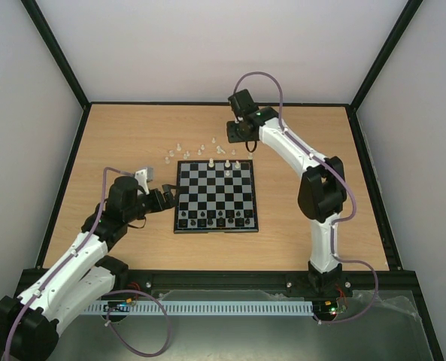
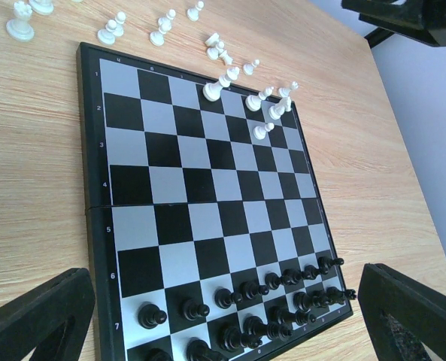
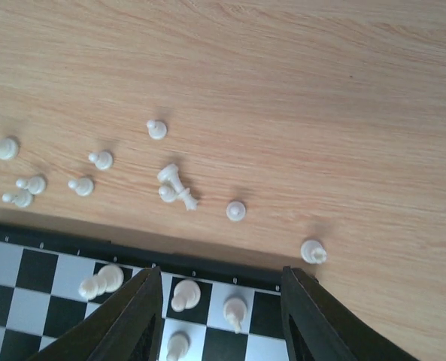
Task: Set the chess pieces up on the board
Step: Pick up the chess piece at the center of the board, then place the chess piece on the chessboard, then pick up the chess piece at the center of the board.
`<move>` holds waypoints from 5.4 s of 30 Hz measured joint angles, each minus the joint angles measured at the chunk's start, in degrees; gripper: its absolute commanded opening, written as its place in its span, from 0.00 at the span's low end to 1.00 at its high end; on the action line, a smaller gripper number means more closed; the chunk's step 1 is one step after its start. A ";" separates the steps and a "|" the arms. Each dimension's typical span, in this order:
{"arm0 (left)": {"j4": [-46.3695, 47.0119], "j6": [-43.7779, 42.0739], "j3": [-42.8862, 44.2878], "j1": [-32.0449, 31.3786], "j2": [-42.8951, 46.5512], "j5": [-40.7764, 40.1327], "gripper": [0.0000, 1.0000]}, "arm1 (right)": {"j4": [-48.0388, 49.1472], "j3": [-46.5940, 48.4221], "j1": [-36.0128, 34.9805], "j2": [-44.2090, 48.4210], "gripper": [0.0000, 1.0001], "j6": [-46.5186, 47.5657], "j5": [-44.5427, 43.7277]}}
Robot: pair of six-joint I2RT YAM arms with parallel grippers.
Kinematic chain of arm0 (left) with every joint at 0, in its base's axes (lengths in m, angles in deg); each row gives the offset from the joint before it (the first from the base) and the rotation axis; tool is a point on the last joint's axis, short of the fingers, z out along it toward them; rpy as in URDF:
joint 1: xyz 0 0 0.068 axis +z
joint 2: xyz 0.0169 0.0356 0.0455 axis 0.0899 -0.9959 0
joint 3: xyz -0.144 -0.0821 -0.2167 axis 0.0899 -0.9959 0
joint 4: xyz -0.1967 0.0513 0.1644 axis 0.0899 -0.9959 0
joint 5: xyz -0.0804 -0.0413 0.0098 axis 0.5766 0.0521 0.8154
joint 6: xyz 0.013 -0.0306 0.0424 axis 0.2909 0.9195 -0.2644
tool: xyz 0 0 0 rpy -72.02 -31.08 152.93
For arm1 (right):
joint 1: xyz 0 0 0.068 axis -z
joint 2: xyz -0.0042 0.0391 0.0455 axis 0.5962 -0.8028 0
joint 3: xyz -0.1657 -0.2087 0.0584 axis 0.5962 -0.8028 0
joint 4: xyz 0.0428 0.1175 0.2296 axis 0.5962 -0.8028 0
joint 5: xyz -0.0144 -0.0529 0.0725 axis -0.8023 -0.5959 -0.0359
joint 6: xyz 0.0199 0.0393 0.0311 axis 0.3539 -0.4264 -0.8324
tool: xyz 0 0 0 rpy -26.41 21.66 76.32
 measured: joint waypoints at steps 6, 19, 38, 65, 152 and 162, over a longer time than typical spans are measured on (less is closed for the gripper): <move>-0.02 -0.02 0.00 0.02 0.00 0.02 0.99 | -2.34 4.85 1.22 -6.10 0.44 0.15 0.13; 0.04 -0.04 -0.33 0.02 0.15 0.24 0.99 | -3.48 -0.02 6.45 -9.11 0.41 0.11 0.96; -0.07 -0.04 -0.33 0.02 0.81 0.20 0.99 | -3.26 1.81 7.87 -16.09 0.27 0.42 2.25; -0.33 -0.04 -0.33 0.24 1.55 0.20 0.99 | 0.00 -4.50 7.43 -5.66 0.12 0.59 3.23; 0.07 -0.04 -0.33 0.39 -0.04 0.22 0.99 | -7.19 15.85 2.01 -22.99 0.25 2.14 3.65; 0.07 -0.04 -0.33 0.61 -0.35 0.20 0.99 | -7.13 15.96 2.29 -23.91 0.17 2.32 4.07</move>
